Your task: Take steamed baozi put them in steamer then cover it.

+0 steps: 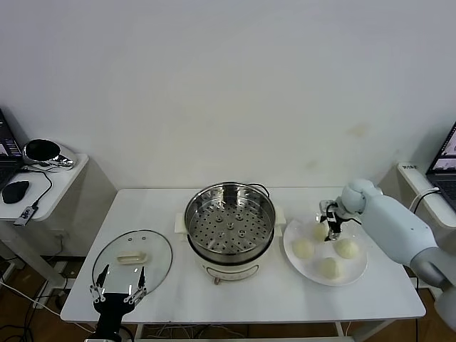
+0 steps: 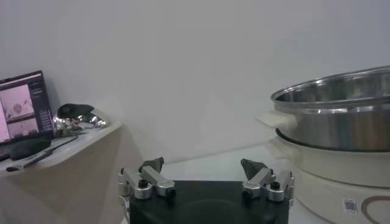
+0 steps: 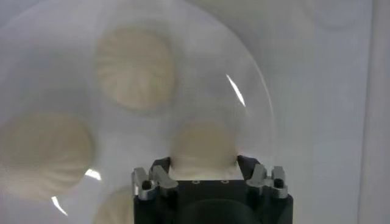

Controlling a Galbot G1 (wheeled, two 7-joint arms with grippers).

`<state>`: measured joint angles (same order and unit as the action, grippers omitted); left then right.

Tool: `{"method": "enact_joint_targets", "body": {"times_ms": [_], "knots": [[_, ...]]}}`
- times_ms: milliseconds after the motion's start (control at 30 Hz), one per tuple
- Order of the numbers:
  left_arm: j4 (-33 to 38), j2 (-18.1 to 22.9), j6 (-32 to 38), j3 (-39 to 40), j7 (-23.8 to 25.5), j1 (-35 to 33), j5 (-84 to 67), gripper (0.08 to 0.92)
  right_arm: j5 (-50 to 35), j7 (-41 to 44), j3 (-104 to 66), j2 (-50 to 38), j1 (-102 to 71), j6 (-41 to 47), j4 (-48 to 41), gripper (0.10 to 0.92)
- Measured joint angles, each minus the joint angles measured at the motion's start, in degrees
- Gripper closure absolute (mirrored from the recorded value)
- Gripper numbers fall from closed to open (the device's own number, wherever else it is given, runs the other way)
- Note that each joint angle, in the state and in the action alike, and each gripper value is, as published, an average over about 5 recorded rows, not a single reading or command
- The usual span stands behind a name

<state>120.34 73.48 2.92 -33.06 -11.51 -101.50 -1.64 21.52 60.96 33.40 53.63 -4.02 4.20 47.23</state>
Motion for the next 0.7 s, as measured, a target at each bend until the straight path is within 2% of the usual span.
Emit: {"method": "enact_joint_targets", "body": {"times_ms": [367,700], "knots": [[0.1,-0.4,0.0,0.1,0.0,0.0,0.0,0.177,-3.5,1.3,3.5,-2.9,2.8,0.9,4.1,0.446],[-0.1,-1.6,-0.1,0.6,0.0,0.9,-0.4,0.177,-13.2,1.4,10.9,-8.6,12.6,0.9,13.5,0.448]]}}
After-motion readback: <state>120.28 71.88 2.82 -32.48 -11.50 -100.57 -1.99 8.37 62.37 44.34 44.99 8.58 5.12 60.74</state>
